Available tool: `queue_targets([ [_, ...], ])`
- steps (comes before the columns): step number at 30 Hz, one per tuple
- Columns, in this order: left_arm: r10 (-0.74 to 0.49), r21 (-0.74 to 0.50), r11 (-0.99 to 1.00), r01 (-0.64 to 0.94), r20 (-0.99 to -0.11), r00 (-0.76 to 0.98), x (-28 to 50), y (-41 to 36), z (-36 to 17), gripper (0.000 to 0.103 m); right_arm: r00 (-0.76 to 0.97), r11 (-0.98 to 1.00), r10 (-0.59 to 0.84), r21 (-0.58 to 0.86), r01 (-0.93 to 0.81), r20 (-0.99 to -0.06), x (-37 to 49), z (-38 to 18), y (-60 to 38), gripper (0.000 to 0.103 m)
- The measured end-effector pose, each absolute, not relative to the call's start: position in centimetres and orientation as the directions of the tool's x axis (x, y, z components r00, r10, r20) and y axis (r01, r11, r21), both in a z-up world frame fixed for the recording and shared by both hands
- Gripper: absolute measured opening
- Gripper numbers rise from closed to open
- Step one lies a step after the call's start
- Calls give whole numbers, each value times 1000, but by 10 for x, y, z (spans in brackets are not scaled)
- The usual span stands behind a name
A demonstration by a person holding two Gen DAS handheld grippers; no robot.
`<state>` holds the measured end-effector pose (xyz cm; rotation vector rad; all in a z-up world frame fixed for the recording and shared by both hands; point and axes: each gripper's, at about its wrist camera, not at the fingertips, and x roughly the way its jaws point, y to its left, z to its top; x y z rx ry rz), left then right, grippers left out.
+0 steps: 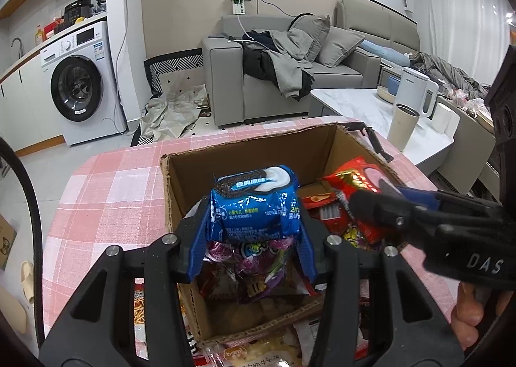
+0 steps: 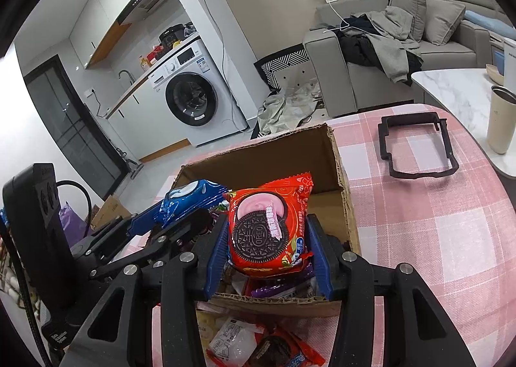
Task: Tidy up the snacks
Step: 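Lower both packs into the box and open both tools, then withdraw both tools and move the right tool toward the second red Oreo pack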
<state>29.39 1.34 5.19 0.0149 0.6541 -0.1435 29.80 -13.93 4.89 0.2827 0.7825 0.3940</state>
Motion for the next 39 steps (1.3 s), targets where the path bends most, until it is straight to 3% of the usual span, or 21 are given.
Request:
queue_targets([
  [3, -142, -39, 988, 149, -609, 780, 290, 15, 54, 48, 642, 884, 459, 386, -262, -614, 294, 53, -140, 52],
  [6, -155, -51, 986, 157, -607, 779, 279, 16, 58, 61, 659, 882, 465, 375, -286, -591, 284, 61, -142, 58],
  [8, -167, -64, 985, 161, -599, 783, 269, 20, 60, 73, 673, 885, 461, 355, -301, -579, 274, 67, -142, 74],
  [10, -172, -70, 984, 163, -587, 791, 256, 22, 62, 83, 688, 891, 452, 330, -313, -567, 262, 73, -144, 84],
  [11, -170, -69, 985, 160, -578, 798, 249, 24, 64, 84, 692, 892, 450, 321, -318, -564, 258, 74, -144, 91],
  [13, -153, -61, 988, 144, -572, 806, 234, 25, 65, 88, 704, 899, 437, 306, -315, -559, 247, 77, -146, 99],
  [16, -134, -68, 991, 115, -557, 820, 214, 31, 66, 102, 719, 907, 418, 294, -301, -554, 232, 78, -151, 102],
  [28, -99, -82, 994, 67, -511, 854, 158, 51, 67, 102, 742, 921, 391, 236, -311, -545, 202, 74, -145, 103],
  [39, -75, -74, 996, 41, -530, 845, 139, 65, 58, 102, 721, 915, 403, 228, -333, -563, 197, 56, -135, 103],
])
